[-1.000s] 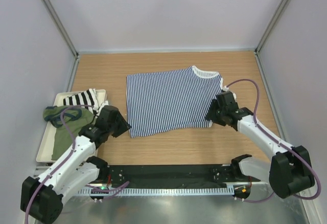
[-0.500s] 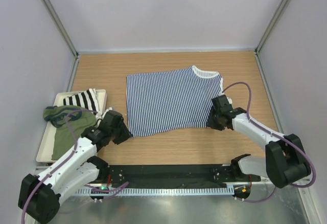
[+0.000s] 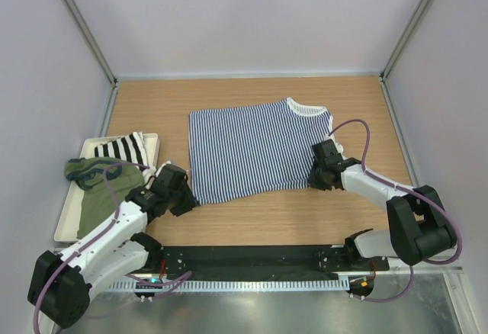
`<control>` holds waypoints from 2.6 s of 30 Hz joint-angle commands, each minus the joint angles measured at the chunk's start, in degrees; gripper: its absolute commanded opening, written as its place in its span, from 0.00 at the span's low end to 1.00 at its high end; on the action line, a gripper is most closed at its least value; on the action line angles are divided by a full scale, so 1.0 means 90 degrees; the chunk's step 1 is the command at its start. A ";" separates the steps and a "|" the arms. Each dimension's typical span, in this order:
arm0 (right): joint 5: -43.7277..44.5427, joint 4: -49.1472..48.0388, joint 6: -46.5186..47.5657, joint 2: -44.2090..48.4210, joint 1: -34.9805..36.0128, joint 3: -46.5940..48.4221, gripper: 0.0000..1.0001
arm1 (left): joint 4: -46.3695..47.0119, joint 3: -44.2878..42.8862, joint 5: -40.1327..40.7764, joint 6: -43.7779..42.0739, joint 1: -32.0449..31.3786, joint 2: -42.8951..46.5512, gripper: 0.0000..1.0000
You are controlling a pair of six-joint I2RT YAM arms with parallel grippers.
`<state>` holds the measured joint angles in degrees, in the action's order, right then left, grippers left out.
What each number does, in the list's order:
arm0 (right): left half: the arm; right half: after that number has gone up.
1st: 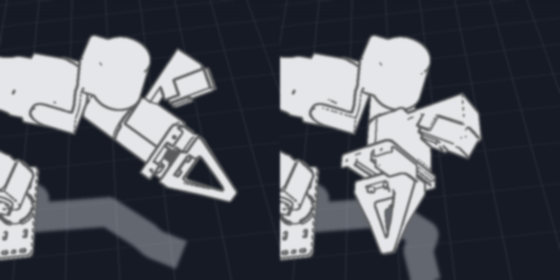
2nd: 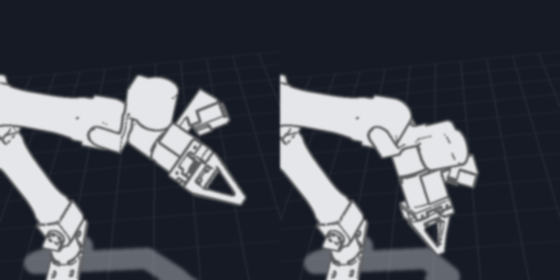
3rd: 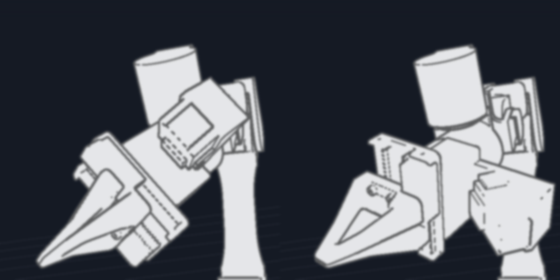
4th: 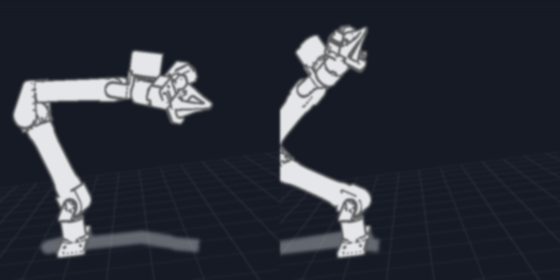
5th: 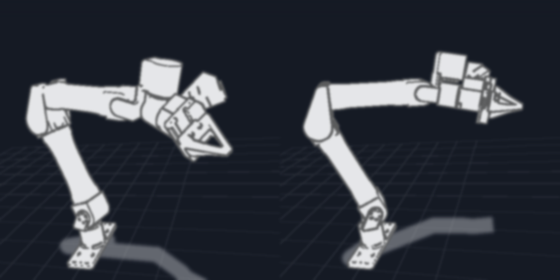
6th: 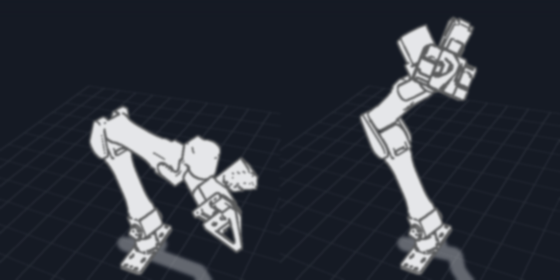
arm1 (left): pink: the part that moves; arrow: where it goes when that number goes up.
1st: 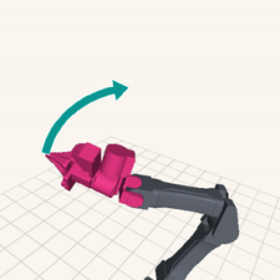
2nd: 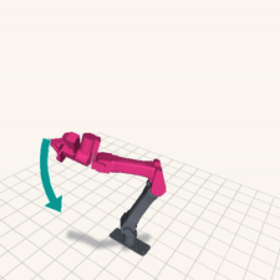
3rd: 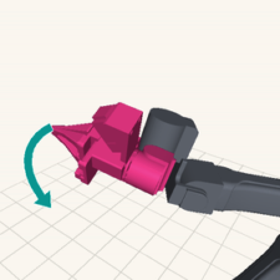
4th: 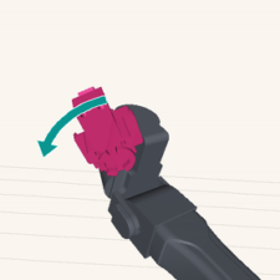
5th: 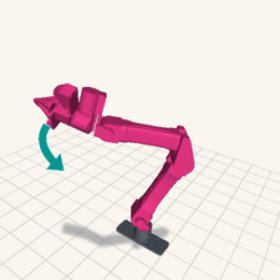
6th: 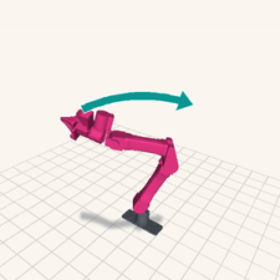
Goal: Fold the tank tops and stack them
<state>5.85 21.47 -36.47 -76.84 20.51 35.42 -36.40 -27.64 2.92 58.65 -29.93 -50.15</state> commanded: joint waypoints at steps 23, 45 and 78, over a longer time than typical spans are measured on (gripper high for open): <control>-0.0083 -0.0013 -0.0098 0.0159 0.0123 -0.0078 0.01 | 0.1310 -0.0054 0.0857 0.0094 -0.0151 -0.1898 0.33; -0.0191 0.0270 -0.0069 0.0588 0.0152 -0.0049 0.01 | 0.0267 -0.0522 0.1239 -0.0345 -0.0424 -0.1781 0.00; -0.0200 0.0534 -0.0001 0.0471 0.0152 0.0322 0.01 | 0.0031 -0.0650 0.0398 -0.0736 -0.0590 -0.1566 0.13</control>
<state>3.73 26.65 -36.80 -72.27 21.65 36.21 -37.87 -33.58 5.17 52.99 -34.98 -63.55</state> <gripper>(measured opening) 0.036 0.128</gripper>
